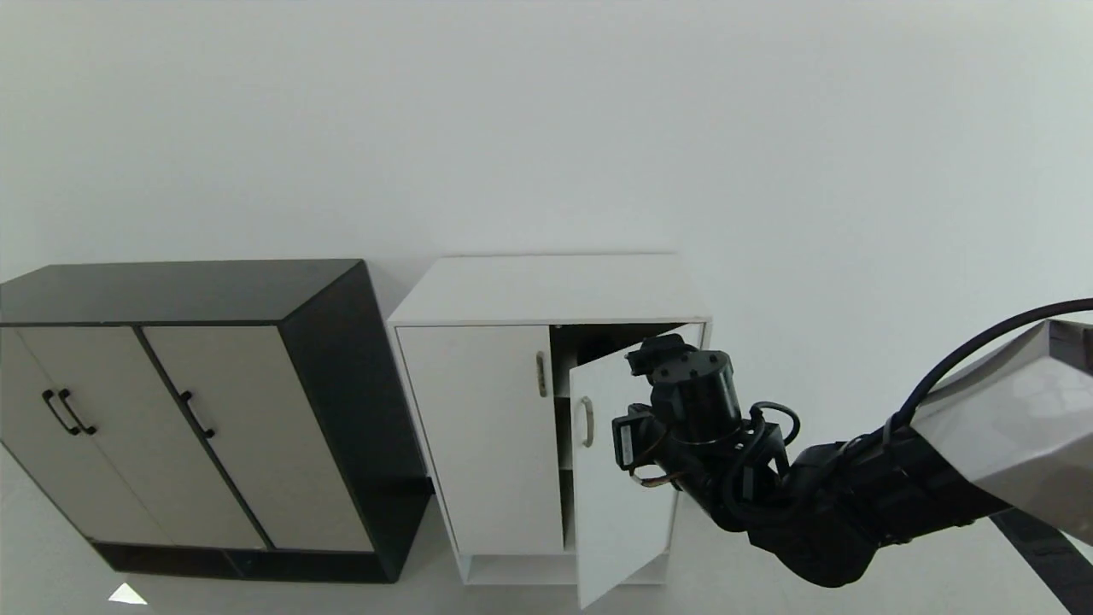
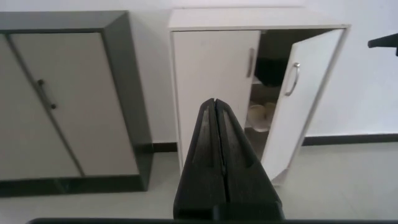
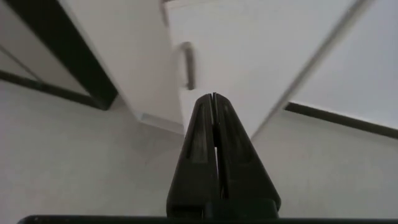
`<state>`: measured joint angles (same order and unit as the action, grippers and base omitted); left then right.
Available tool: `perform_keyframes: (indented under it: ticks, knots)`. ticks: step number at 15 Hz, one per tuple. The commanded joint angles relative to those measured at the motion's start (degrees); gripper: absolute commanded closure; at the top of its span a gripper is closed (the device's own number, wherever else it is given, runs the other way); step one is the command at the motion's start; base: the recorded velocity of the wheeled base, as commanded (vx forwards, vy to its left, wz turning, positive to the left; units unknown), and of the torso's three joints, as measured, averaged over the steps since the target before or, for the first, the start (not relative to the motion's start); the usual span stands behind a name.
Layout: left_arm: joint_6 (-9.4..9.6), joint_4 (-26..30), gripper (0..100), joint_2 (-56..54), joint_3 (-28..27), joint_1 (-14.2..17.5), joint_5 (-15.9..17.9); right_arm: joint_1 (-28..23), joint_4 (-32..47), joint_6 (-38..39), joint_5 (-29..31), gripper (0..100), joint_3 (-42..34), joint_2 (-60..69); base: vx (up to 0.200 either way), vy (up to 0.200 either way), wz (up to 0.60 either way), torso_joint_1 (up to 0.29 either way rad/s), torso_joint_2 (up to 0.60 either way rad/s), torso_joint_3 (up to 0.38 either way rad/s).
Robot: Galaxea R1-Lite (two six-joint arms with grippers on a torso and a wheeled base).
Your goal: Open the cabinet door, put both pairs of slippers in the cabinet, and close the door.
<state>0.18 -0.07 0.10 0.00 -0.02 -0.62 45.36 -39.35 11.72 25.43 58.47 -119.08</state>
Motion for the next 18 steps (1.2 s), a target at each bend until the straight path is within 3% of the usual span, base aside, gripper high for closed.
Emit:
perform_keyframes:
  ticks: [1, 5, 7, 18]
  knots:
    - [-0.01, 0.0, 100, 0.0, 0.0, -0.1, -0.1, 0.0, -2.7, 0.0, -2.6, 100, -2.7, 0.1, 0.000, 0.000, 0.00, 0.000, 0.00, 0.000]
    - [0.08, 0.0, 100, 0.0, 0.0, 0.0, 0.0, -2.1, -13.4, -3.2, -14.0, 100, -10.6, -0.5, 0.000, 0.000, 0.00, 0.000, 0.00, 0.000]
    - [0.17, 0.0, 100, 0.0, 0.0, -0.1, 0.1, -2.8, -14.5, -3.3, -16.5, 100, -11.9, -0.8, 0.000, 0.000, 0.00, 0.000, 0.00, 0.000]
    - [0.17, 0.0, 100, 0.0, 0.0, 0.0, 0.1, -2.9, -16.7, -3.4, -17.0, 100, -13.3, -3.1, 0.200, 0.000, 0.00, 0.000, 0.00, 0.003]
